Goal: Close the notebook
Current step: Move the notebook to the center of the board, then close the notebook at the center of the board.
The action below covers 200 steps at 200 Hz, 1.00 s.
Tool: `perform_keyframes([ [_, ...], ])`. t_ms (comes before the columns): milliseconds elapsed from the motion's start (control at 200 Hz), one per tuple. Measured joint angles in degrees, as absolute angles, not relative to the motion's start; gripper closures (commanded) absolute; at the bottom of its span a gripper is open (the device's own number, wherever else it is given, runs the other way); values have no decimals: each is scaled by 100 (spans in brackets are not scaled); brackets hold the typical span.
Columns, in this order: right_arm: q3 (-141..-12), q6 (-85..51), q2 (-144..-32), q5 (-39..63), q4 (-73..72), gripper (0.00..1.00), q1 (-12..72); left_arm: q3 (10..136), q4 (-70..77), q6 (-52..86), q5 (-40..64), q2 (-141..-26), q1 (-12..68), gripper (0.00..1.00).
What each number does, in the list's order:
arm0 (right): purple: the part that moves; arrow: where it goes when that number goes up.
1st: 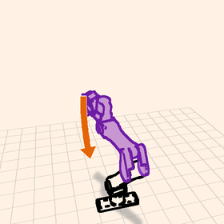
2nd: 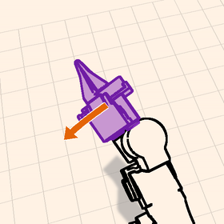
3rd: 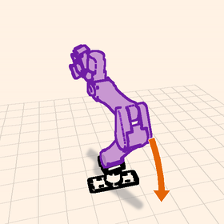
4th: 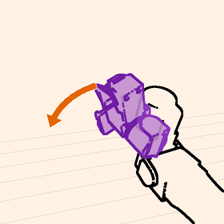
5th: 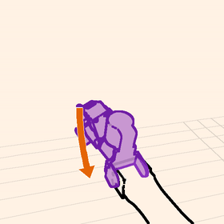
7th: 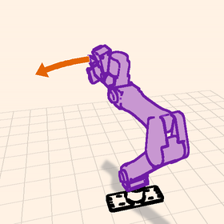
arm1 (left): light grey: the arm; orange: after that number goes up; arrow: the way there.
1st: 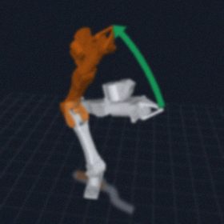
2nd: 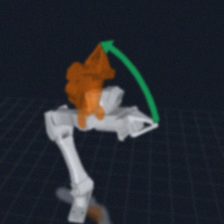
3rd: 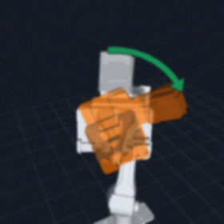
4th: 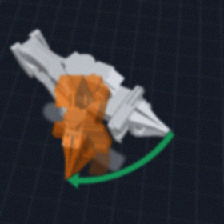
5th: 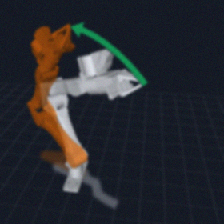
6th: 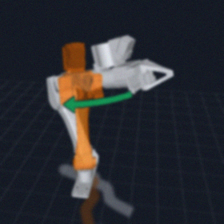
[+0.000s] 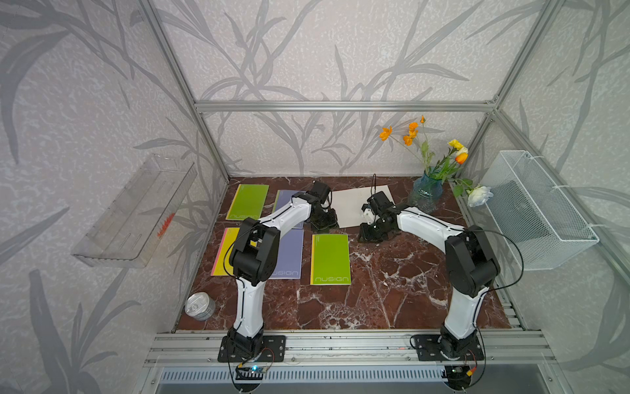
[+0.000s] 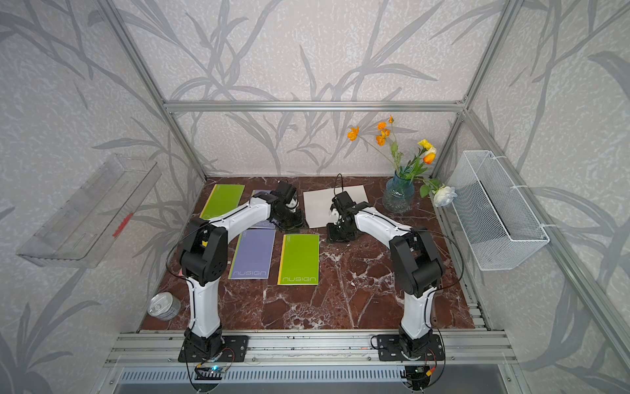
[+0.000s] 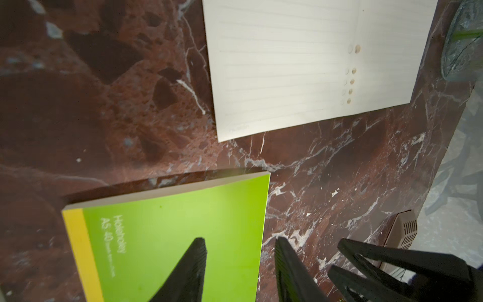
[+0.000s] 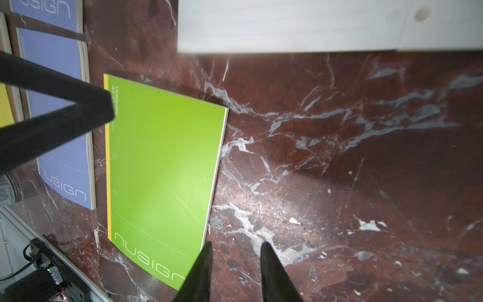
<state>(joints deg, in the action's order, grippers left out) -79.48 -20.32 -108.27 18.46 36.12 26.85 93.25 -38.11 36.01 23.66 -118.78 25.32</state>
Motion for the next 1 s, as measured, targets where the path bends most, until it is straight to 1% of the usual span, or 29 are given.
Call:
perform_keyframes([
  [460,-7988,-2099,-10827,1804,3636,68,2571,9677,-3614,3710,2821,-12446,2134,56],
  [695,-7896,-2117,-10827,1806,3636,68,2499,9854,-3562,3723,2976,-12766,2154,56],
  [1000,-7732,-2141,-10827,1813,3627,68,2458,10042,-3551,3765,3028,-12849,2154,56],
])
